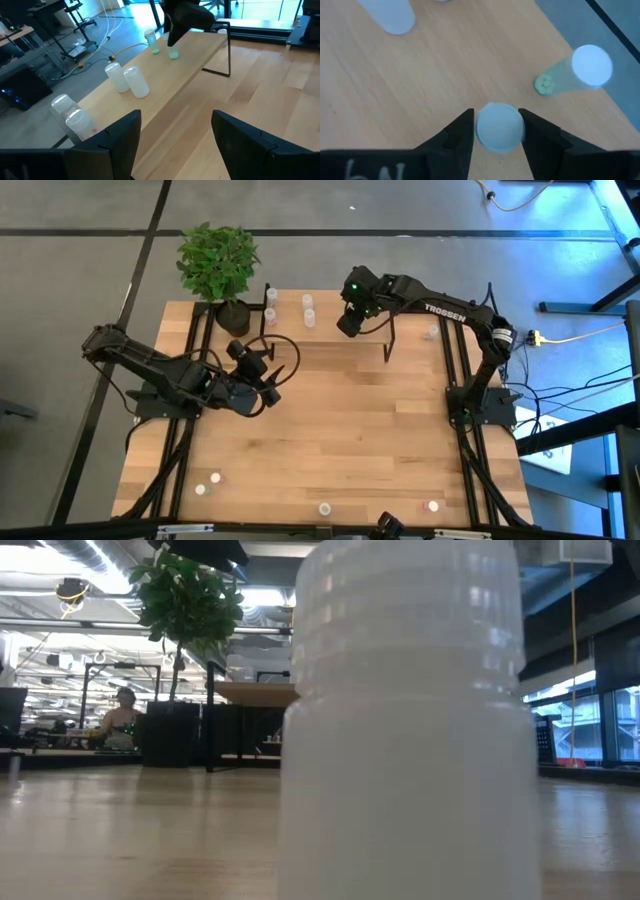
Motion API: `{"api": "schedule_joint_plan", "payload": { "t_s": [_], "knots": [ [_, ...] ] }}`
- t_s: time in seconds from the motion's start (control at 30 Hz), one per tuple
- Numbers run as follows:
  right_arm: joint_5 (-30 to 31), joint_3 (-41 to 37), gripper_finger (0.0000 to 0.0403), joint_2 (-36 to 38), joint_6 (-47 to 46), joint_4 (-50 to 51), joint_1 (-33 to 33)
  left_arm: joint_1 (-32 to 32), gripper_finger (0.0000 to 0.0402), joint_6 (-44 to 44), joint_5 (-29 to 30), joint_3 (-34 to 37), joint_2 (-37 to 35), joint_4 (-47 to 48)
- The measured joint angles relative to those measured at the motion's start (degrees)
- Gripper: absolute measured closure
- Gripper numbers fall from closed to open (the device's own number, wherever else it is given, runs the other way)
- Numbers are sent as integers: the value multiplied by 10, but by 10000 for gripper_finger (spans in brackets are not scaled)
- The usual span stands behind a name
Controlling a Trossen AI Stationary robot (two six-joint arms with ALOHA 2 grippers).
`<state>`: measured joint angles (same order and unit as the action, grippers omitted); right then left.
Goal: Pick and place medicine bottles onto shelf by color
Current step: Put the right green pill bottle on the shelf aligned with the other green pill bottle, then put the right red pill bottle on the shelf aligned with the other red pill bottle
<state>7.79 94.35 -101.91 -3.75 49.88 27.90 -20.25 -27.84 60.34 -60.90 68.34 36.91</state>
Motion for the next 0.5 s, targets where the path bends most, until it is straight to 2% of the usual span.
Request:
{"api": "schedule_joint_plan", "payload": {
  "t_s": [0.3, 0.5],
  "knots": [
    [1, 0, 191, -1, 11, -6, 0, 0, 165, 0, 0, 0, 0, 0],
    [1, 0, 170, 0, 11, -10, 0, 0, 165, 0, 0, 0, 0, 0]
  ]
}}
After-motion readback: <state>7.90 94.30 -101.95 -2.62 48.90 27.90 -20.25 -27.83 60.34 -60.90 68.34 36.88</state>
